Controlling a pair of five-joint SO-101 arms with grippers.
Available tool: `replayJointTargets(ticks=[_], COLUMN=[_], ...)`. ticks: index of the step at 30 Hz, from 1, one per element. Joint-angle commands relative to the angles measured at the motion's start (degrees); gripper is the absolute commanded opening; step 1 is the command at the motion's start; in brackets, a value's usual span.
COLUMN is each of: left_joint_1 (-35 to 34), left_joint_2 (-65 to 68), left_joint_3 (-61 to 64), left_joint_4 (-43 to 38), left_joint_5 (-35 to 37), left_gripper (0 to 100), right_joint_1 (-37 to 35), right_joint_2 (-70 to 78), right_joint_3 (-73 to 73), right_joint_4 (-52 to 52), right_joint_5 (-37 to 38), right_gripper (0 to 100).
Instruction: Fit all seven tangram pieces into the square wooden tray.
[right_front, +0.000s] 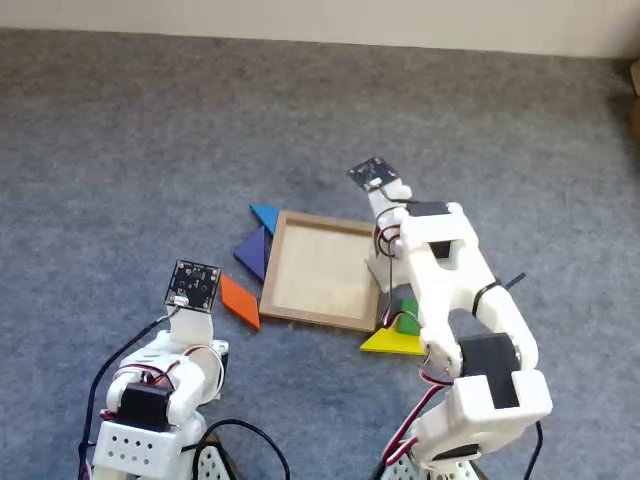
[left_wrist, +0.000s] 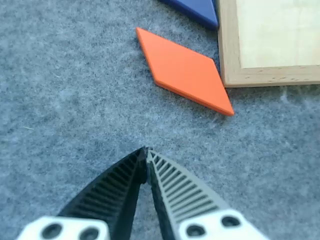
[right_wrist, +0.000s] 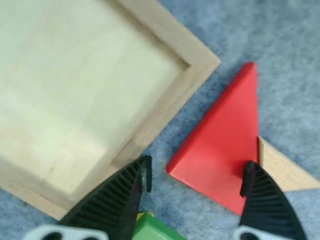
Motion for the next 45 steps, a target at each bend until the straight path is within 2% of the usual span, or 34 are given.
replayJointTargets(ticks=[1, 18, 23, 30, 38, 45], left_joint_1=[-0.57, -0.57, -0.57, -0.57, -0.57, -0.57], left_joint_2=[-2.51, -2.51, -2.51, -2.51, -2.51, -2.51], left_joint_3=[1.10, 1.10, 1.10, 1.10, 1.10, 1.10], left_joint_4=[0.35, 0.35, 0.35, 0.35, 0.35, 0.35], left_joint_5=[-0.44, -0.44, -0.44, -0.44, -0.44, -0.44], left_gripper=[1, 1, 1, 1, 1, 1], right_joint_1=[1.71, 1.63, 1.63, 1.89, 4.18, 4.70], right_joint_2=[-0.66, 5.05, 5.23, 4.88, 4.88, 4.97], right_joint_3=[-0.40, -0.48, -0.57, -0.57, -6.99, -9.27], right_joint_4=[0.75, 0.48, 0.04, -1.01, 4.70, 5.85], right_joint_5=[0.70, 3.43, 3.52, 3.25, 3.25, 3.25], right_gripper=[27.6, 27.1, 18.0, 10.4, 4.0, 3.4])
